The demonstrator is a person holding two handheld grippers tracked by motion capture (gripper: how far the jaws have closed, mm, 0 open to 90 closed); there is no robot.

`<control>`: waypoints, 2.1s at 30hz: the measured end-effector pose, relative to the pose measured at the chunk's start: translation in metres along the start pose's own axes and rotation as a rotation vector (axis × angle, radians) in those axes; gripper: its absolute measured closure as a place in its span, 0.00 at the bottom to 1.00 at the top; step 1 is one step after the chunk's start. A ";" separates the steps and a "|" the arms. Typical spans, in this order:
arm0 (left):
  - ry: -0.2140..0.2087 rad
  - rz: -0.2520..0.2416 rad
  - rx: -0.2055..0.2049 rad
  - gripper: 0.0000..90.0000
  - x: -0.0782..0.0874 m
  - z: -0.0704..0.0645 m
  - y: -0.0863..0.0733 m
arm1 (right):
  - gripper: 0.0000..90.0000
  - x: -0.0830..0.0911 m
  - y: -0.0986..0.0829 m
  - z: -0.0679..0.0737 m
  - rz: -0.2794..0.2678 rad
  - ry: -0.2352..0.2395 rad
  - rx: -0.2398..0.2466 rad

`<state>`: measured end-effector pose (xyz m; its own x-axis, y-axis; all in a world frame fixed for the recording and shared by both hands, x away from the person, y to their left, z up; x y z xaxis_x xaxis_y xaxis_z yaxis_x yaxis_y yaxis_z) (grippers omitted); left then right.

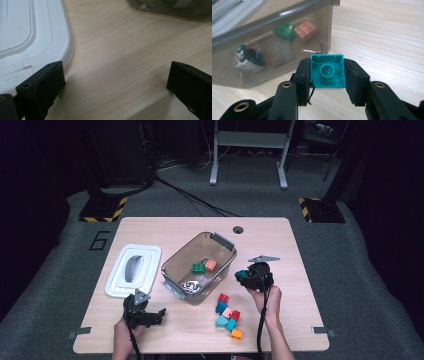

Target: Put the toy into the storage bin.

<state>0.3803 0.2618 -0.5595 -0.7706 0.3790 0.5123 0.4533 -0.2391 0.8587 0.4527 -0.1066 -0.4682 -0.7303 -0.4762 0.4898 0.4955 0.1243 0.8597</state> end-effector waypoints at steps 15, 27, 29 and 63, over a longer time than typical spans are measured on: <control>0.000 0.000 0.000 0.01 0.000 0.000 0.000 | 0.66 0.018 0.030 0.002 -0.048 -0.002 0.021; 0.000 0.000 0.000 0.01 0.000 0.000 0.000 | 0.66 0.021 0.052 0.011 -0.078 0.006 0.042; 0.000 0.000 0.000 0.01 0.000 0.000 0.000 | 0.66 0.020 0.056 0.013 -0.081 0.009 0.054; -0.002 0.003 0.002 0.01 0.000 0.000 0.000 | 0.66 -0.033 0.080 0.049 0.037 0.056 0.144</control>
<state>0.3801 0.2618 -0.5595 -0.7683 0.3802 0.5150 0.4565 -0.2386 0.8571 0.4940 -0.0381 -0.4083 -0.6834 -0.5163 0.5161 0.4462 0.2642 0.8551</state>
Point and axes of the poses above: each handheld gripper's, and its own axes: x roughly backward along the jaws, y roughly out of its top, z roughly to its left, the point moved 4 cm from there along -x, roughly forward along the jaws, and after that the axes turned 13 degrees about -z, right-handed, at the moved point
